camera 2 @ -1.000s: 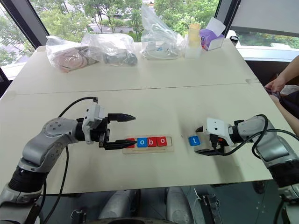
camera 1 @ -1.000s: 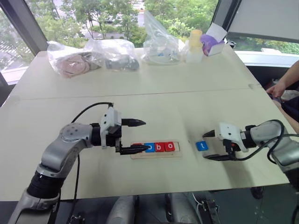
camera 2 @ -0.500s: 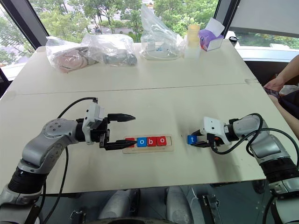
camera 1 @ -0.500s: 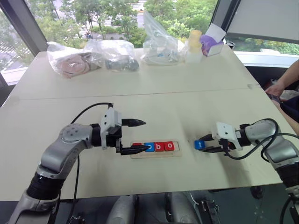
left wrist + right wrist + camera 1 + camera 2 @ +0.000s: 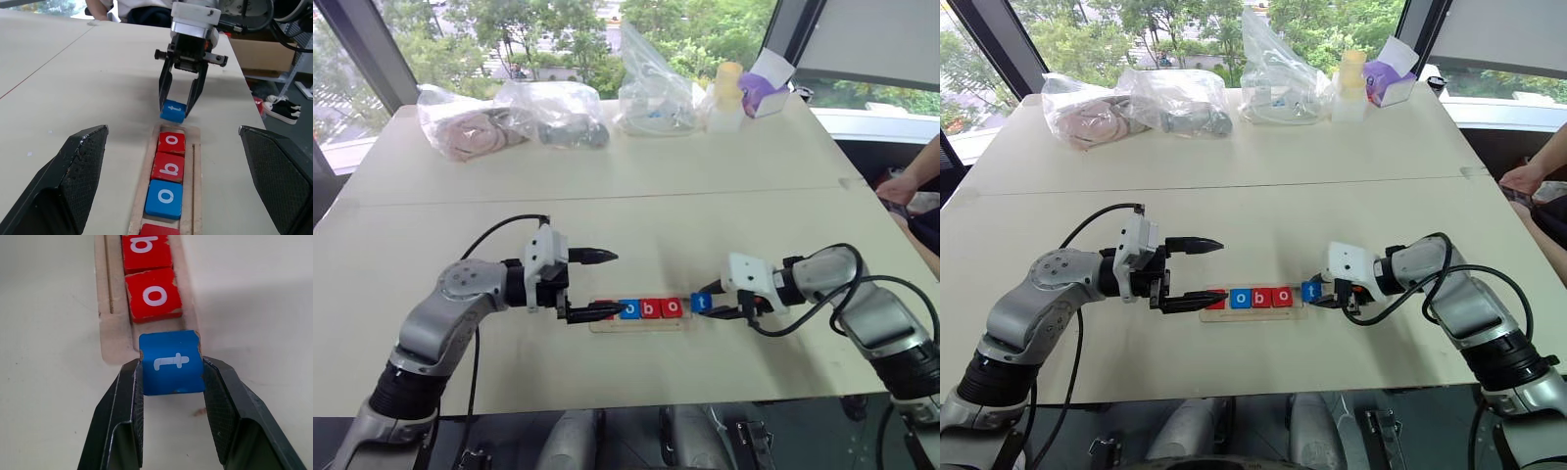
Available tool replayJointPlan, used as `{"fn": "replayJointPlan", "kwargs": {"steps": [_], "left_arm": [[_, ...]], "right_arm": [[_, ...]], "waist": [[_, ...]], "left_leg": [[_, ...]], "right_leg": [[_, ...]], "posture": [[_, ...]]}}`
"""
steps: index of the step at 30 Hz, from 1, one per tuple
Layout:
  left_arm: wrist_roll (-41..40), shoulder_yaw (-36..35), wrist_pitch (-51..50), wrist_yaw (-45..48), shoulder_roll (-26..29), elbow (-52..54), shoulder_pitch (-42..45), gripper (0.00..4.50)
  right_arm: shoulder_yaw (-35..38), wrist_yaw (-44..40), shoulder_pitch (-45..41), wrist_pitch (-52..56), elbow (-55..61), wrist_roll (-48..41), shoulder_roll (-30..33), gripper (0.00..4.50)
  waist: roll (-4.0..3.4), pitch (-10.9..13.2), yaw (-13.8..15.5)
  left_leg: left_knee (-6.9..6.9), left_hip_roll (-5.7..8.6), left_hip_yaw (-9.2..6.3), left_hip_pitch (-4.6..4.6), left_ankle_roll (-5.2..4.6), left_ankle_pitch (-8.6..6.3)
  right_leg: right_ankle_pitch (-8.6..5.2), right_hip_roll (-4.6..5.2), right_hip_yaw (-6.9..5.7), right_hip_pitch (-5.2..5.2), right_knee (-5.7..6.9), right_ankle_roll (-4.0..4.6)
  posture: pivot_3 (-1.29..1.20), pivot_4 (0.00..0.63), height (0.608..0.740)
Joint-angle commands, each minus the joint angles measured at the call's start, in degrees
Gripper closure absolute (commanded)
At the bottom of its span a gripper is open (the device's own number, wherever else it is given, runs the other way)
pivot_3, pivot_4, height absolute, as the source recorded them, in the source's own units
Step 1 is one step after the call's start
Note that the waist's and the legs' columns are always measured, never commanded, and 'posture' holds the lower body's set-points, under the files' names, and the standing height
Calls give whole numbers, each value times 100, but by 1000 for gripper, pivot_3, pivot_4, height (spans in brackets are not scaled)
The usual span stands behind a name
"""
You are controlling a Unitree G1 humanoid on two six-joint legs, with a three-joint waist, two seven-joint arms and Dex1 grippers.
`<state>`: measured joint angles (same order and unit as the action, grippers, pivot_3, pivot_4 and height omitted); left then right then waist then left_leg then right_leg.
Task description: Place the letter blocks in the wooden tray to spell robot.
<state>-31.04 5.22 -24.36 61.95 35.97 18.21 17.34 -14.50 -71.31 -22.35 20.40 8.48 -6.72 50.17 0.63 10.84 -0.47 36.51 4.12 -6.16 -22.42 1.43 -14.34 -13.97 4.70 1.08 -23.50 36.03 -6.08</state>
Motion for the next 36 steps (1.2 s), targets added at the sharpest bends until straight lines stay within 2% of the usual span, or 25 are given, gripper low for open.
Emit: {"fn": "replayJointPlan", "kwargs": {"steps": [1, 36], "left_arm": [[-16, -92, 86, -22, 5, 144, 36, 0], [0, -96, 125, -207, -68, 213, -107, 0]], "right_arm": [[-55, 37, -144, 21, 164, 112, -25, 3359], [-441, -287, -580, 215, 274, 359, -130, 3359]], "waist": [[0, 0, -3], [0, 0, -14]], "left_leg": [[0, 0, 0, 0, 0, 0], [-1, 0, -1, 0, 0, 0]], "right_leg": [[0, 0, -1, 0, 0, 0], [1, -1, -1, -1, 1, -1]], "posture": [[0, 150, 740], [0, 150, 740]]}}
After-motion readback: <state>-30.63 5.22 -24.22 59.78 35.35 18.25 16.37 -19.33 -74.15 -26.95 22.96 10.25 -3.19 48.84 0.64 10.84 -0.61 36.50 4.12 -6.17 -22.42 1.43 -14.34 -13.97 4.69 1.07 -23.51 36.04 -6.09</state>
